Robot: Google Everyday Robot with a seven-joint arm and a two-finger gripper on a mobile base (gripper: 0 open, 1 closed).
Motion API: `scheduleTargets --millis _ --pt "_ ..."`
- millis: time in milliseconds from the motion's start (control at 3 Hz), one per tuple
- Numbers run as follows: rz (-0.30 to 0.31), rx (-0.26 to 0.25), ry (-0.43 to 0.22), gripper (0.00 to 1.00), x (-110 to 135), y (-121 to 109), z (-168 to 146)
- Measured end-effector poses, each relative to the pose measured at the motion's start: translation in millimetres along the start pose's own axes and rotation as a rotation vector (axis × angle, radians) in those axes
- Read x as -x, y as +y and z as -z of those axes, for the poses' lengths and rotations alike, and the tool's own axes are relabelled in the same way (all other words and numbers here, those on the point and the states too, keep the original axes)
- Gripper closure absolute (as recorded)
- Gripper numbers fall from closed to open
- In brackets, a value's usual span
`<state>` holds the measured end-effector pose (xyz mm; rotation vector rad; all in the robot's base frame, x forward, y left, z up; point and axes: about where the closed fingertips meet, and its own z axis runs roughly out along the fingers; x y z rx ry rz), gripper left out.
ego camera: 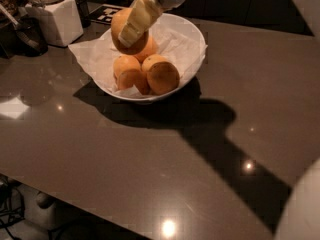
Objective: Pick orange from white bowl
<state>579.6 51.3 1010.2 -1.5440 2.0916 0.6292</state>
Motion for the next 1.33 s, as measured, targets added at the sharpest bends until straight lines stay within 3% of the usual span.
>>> scheduleTargets --millis 667,1000,1333 --pt "-0.076 -0.066 -0.05 1.0 -7.2 68.2 37.1" --pt "-0.122 -0.05 -0.053 1.0 -15.2 89.9 40.6" --pt "-0.124 -0.049 -0.052 1.0 -15.9 90.8 40.4"
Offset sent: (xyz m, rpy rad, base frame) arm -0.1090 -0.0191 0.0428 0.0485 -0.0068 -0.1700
